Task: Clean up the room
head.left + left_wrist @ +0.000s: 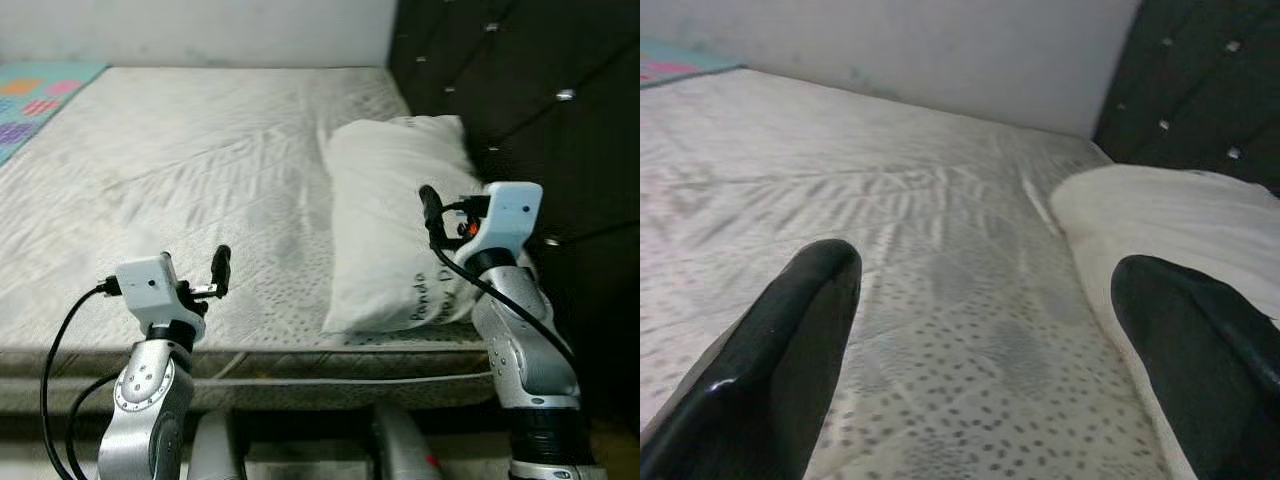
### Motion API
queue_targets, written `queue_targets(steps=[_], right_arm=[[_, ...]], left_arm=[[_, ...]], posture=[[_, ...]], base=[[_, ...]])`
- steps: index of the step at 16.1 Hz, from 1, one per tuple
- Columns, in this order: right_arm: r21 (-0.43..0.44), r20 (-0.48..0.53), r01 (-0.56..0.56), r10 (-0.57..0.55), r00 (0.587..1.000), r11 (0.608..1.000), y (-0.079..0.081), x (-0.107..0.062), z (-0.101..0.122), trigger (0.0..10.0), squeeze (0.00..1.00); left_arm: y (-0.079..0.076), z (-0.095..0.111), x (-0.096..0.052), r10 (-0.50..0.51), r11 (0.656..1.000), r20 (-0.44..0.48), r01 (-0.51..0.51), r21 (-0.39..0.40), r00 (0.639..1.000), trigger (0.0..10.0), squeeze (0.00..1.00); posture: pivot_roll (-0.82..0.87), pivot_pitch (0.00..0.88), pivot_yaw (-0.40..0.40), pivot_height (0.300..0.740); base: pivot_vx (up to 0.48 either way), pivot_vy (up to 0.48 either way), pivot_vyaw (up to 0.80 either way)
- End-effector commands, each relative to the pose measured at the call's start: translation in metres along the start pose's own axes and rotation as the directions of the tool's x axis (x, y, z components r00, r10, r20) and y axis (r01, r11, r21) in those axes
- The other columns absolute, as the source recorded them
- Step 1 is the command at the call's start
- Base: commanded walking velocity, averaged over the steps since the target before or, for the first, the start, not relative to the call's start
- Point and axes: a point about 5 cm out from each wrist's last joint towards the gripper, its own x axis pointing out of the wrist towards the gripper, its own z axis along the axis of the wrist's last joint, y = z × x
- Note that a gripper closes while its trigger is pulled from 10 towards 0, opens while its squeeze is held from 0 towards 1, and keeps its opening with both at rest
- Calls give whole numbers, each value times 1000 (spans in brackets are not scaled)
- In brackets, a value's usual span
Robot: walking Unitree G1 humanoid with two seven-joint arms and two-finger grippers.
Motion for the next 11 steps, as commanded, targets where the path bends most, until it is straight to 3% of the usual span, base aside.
queue_targets(steps=[1, 5, 11], right_arm=[[-2, -5, 1, -1, 1000, 1000, -1, 2, -1, 10000, 0], [5, -13, 6, -5, 1000, 1000, 0, 2, -3, 10000, 0], [-1, -21, 11, -11, 1000, 1000, -3, 0, -5, 10000, 0]], left_arm=[[-1, 3, 1, -8, 1000, 10, 8, 12, 1000, 10000, 0], [3, 5, 1, -16, 999, 2, 16, 29, 1000, 10000, 0], [-7, 2, 2, -36, 999, -7, 36, 10, 999, 10000, 0]], posture=[[-137, 0, 0, 601], [-134, 0, 1, 645], [-147, 0, 8, 710]], base=[[0, 0, 0], [0, 0, 0], [0, 0, 0]])
